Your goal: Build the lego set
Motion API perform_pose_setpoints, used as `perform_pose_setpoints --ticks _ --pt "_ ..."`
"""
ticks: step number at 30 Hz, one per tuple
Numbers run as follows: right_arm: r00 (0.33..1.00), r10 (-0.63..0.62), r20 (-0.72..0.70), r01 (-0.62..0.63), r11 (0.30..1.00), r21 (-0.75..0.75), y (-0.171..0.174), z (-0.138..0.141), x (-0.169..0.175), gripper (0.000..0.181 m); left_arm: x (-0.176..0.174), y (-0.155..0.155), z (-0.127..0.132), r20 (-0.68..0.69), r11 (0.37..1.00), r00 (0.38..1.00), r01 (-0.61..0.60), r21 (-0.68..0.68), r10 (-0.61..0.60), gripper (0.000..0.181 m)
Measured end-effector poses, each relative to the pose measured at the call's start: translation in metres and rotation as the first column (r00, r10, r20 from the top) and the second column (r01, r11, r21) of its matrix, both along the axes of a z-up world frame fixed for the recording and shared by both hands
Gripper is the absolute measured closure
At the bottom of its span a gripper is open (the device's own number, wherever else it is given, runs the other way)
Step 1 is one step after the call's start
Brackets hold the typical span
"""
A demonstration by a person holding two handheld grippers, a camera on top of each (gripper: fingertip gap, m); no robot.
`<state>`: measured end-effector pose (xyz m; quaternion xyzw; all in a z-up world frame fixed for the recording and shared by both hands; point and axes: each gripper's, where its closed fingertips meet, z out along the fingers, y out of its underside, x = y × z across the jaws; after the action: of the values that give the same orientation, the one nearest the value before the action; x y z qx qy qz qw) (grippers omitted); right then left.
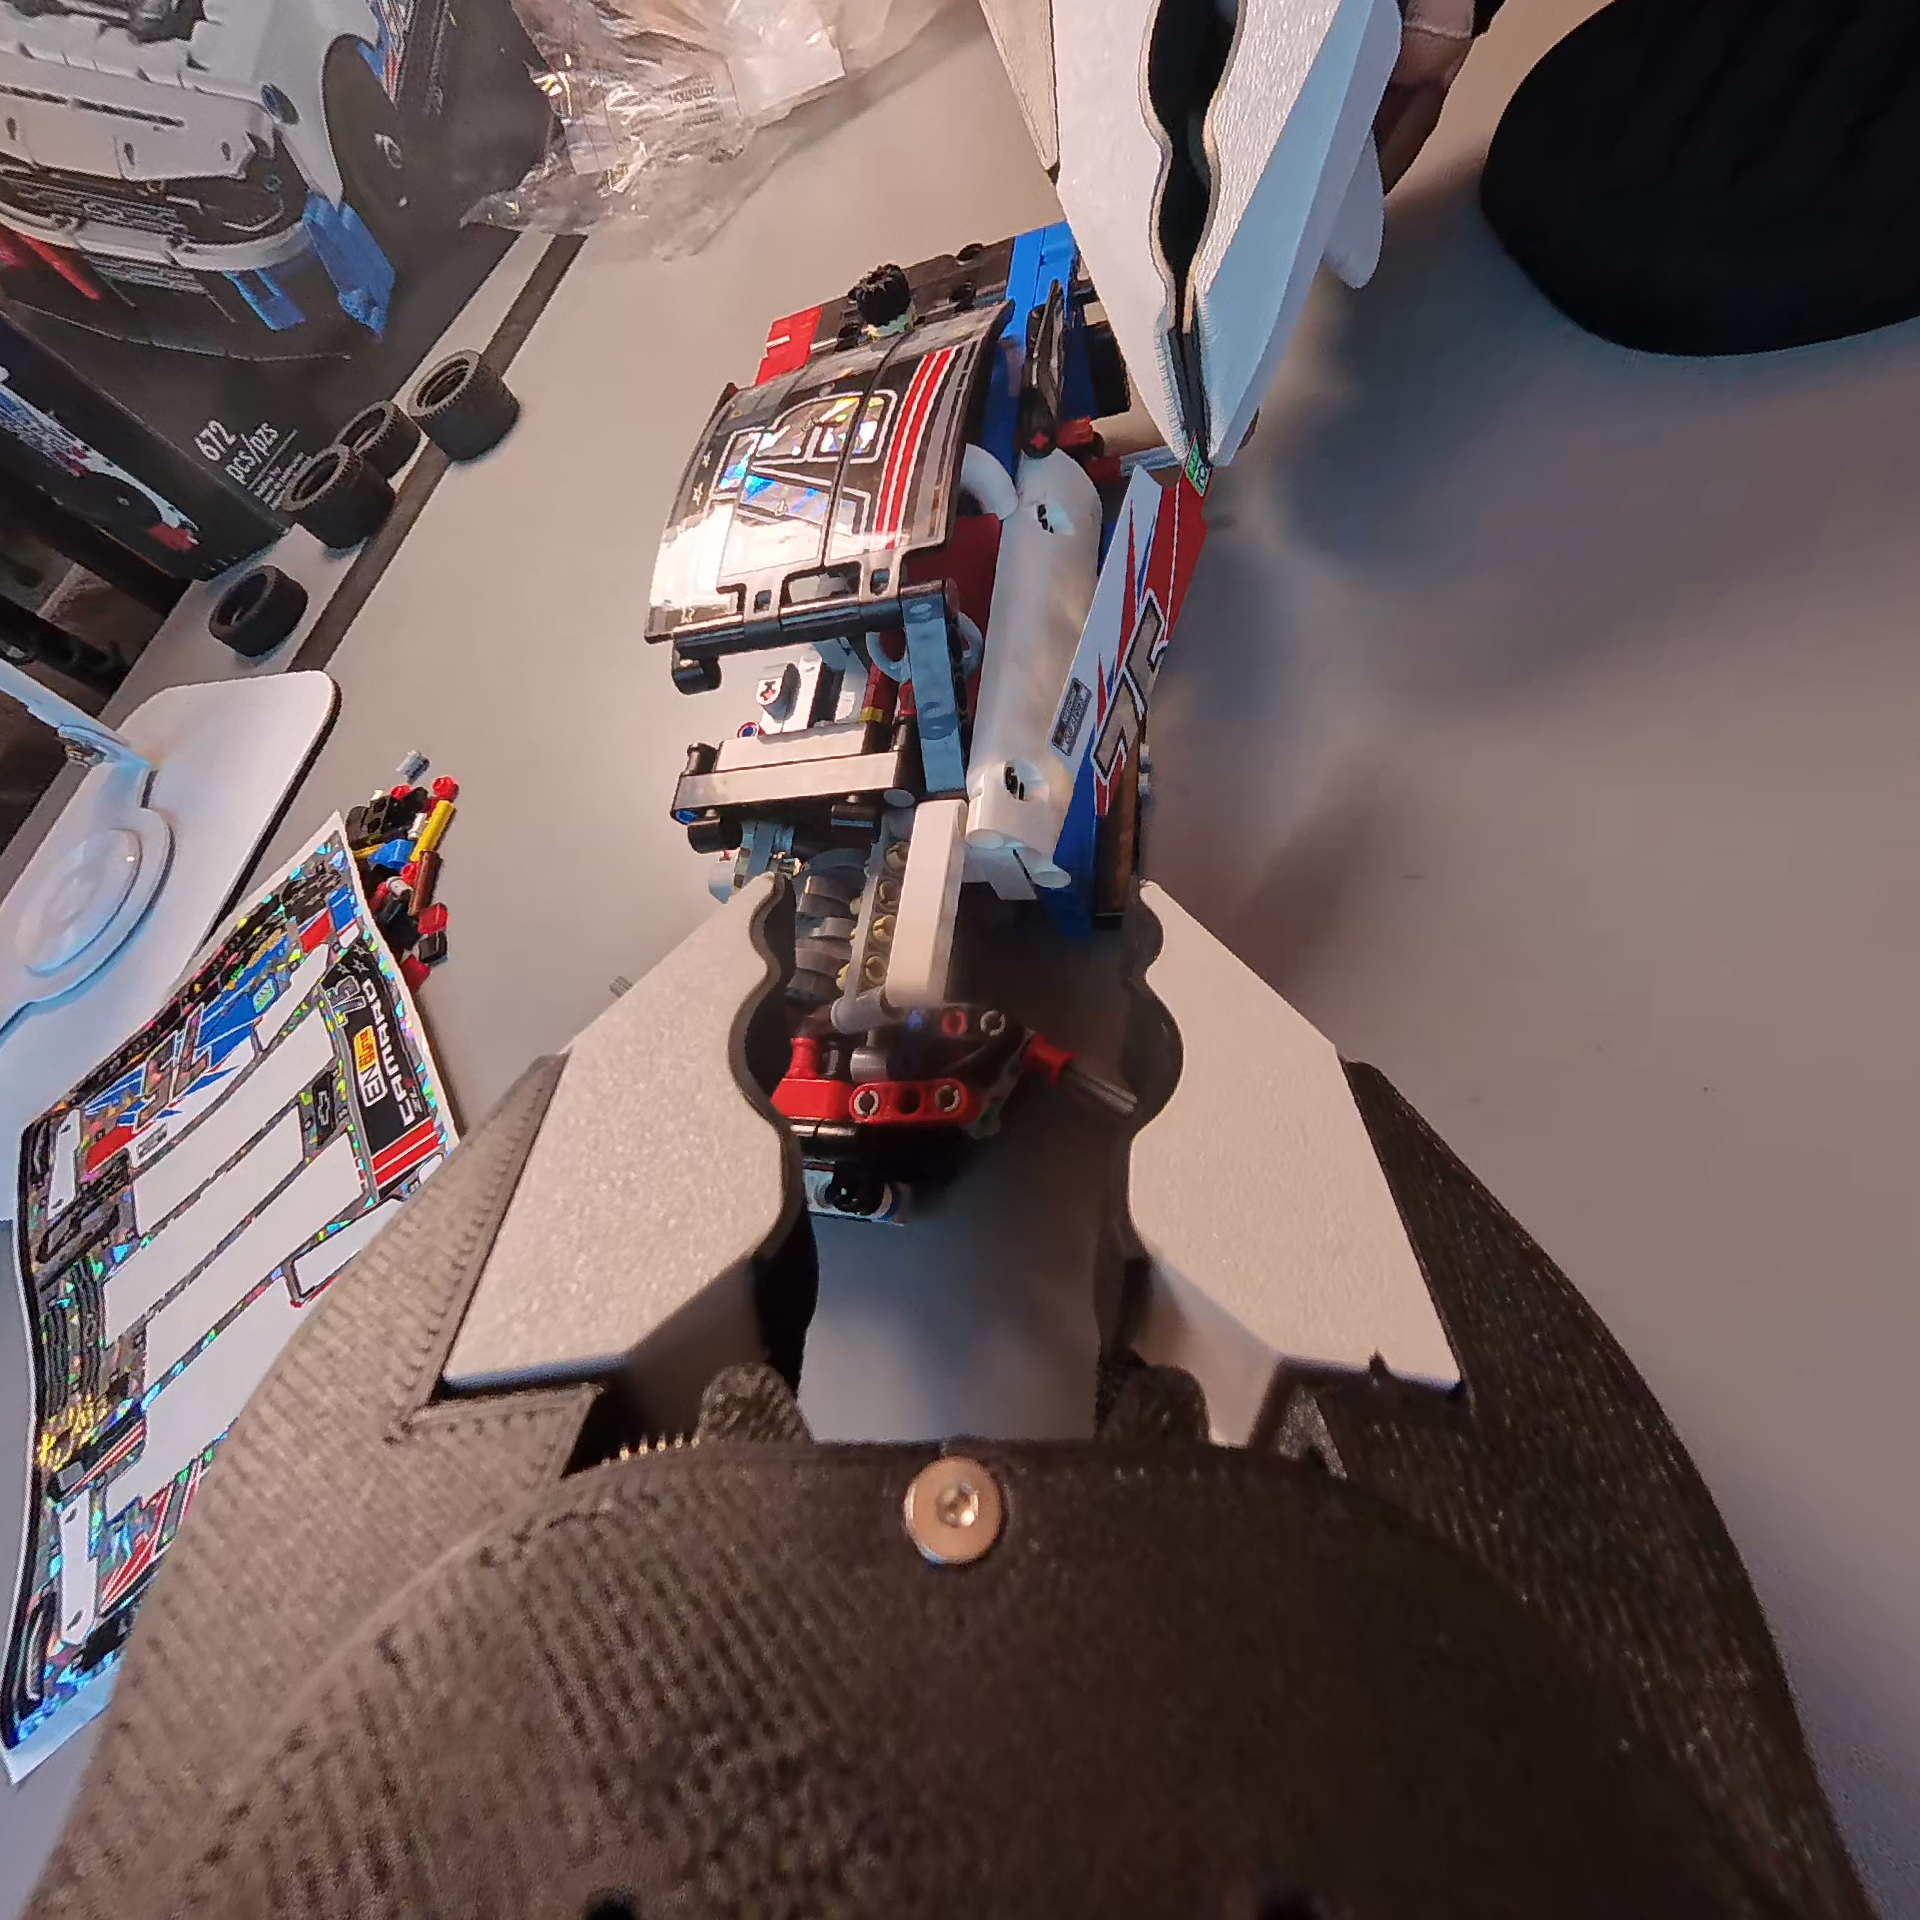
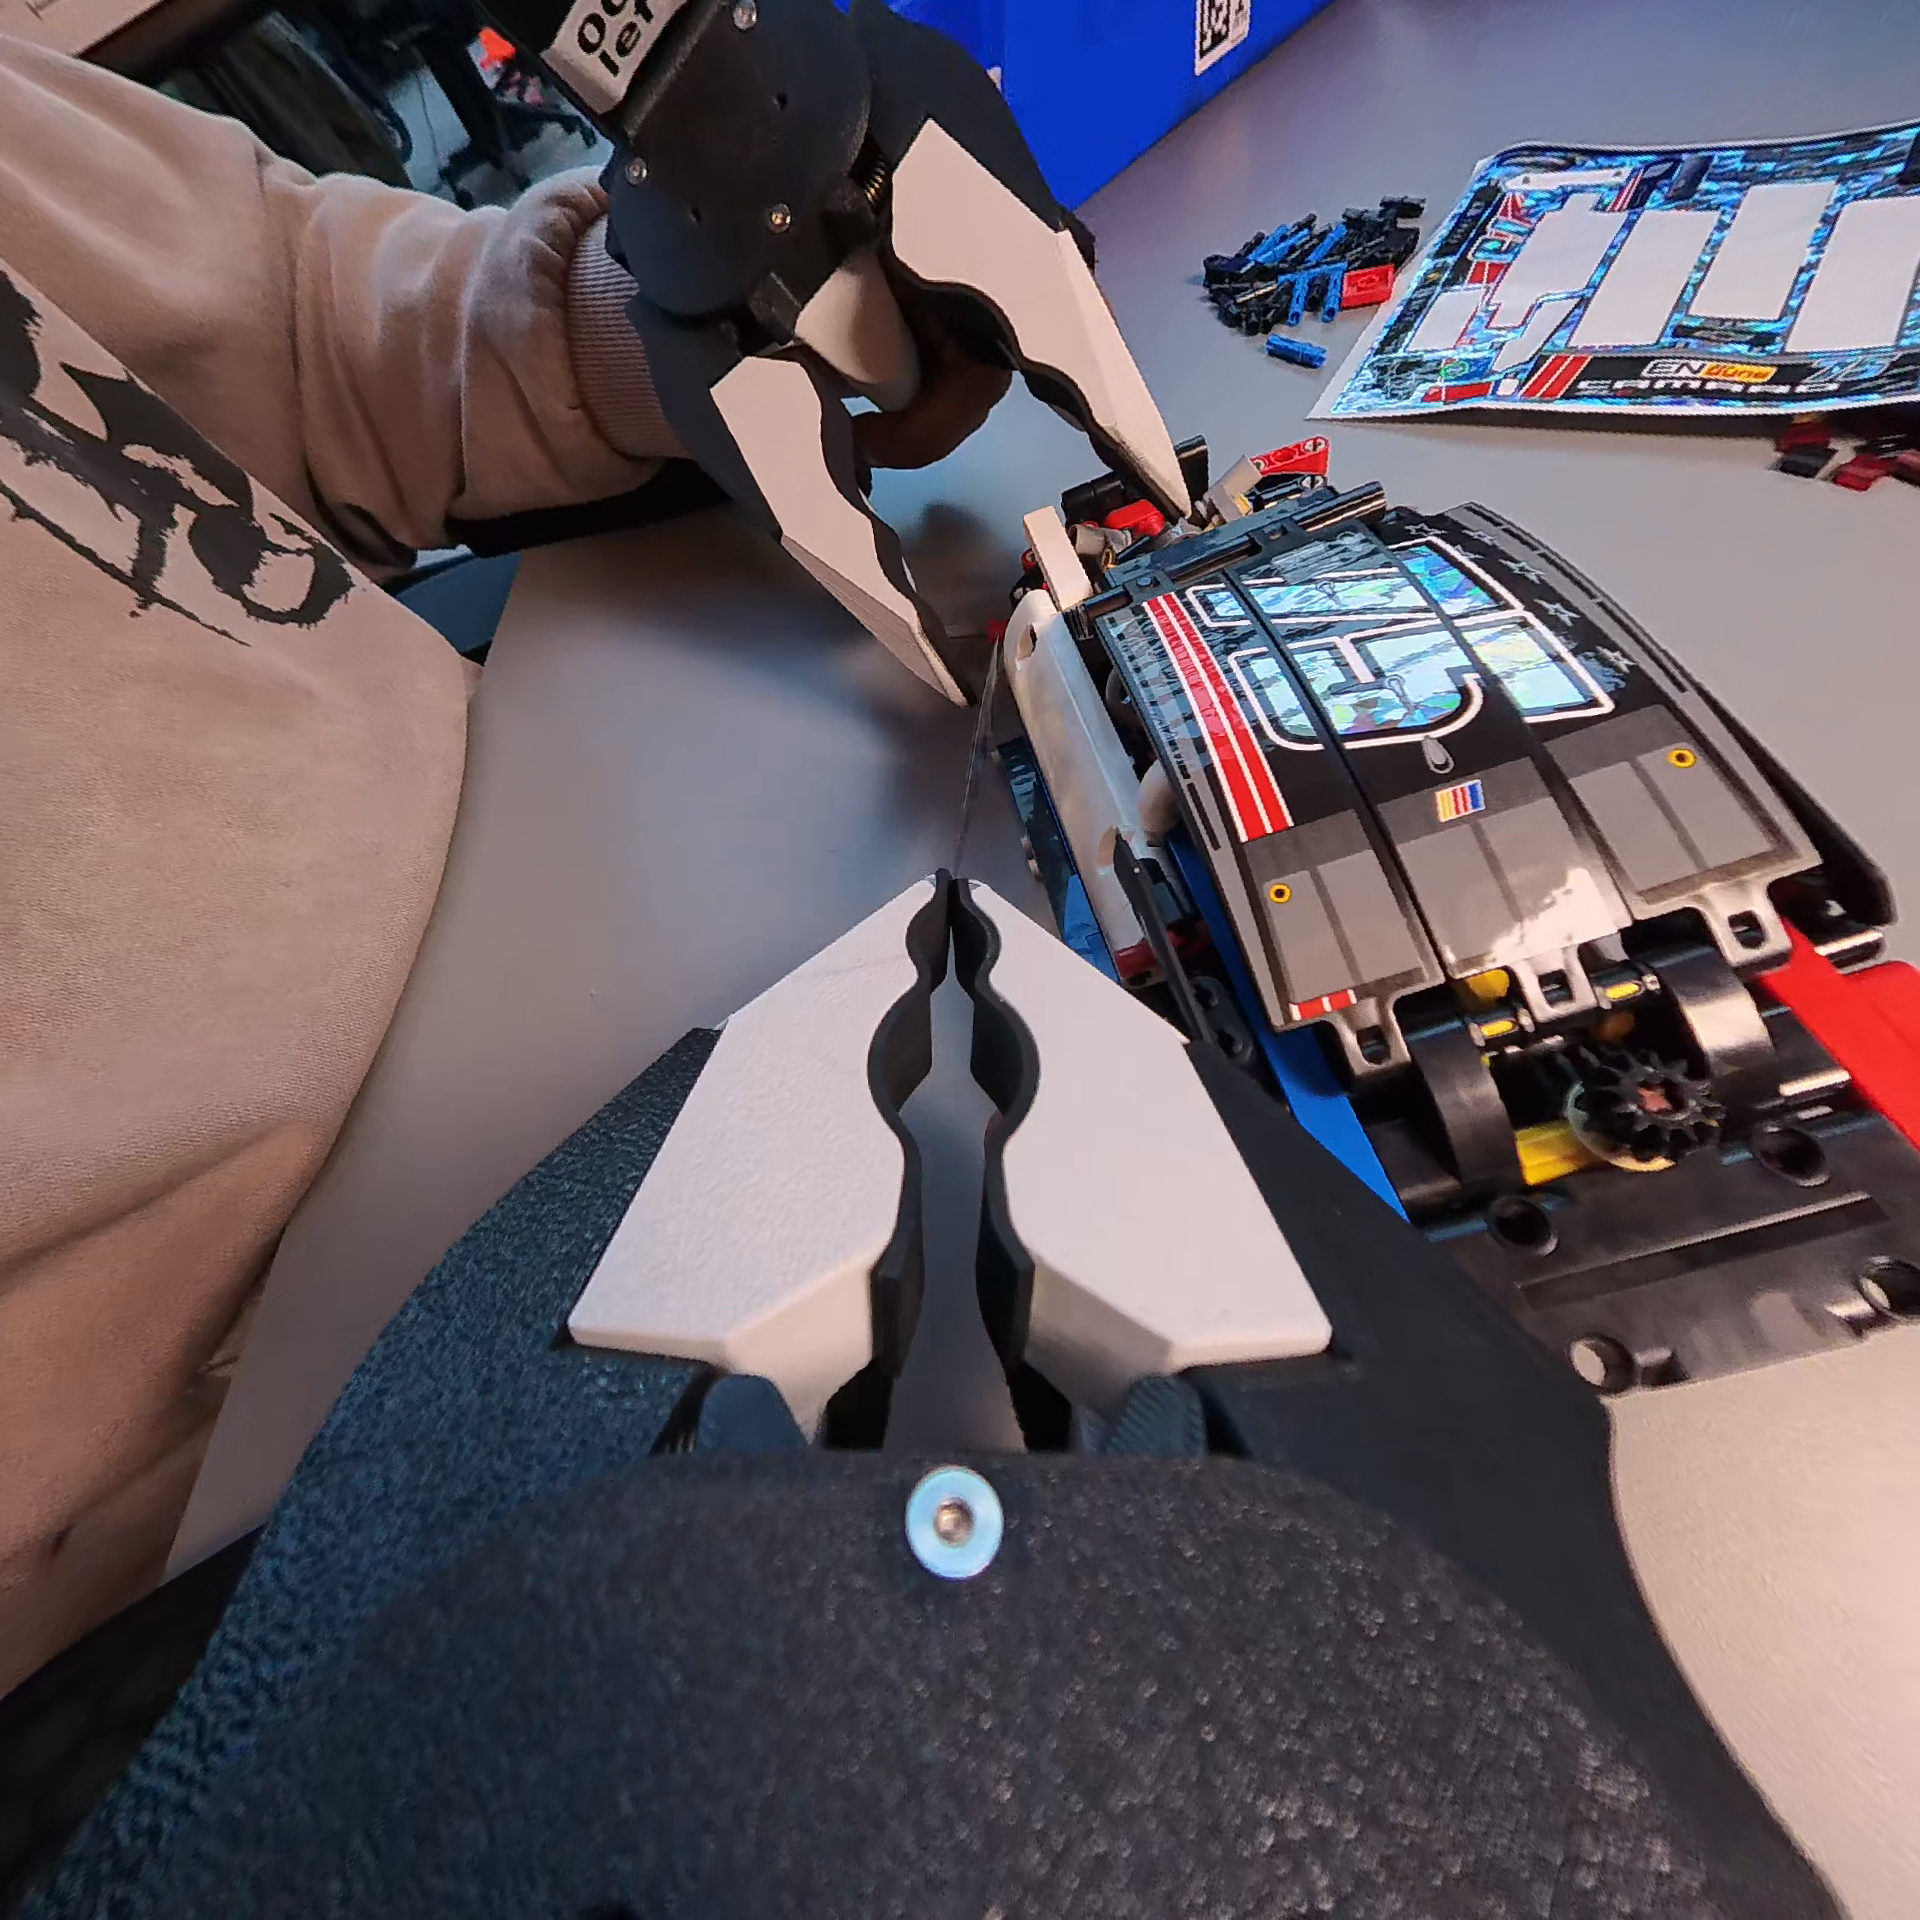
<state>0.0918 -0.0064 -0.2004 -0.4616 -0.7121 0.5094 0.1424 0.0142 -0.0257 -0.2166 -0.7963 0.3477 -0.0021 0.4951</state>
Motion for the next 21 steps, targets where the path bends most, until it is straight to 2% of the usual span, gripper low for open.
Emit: perform_pose_setpoints --ticks 21 --pt "0.998 -0.057 0.004 0.057 0.998 0.000 0.0100 -0.0032 -0.0032 0.181 -0.0019 0.0029 -0.0002 -0.007 1.000 1.000 -0.026 0.005 0.026 0.123"
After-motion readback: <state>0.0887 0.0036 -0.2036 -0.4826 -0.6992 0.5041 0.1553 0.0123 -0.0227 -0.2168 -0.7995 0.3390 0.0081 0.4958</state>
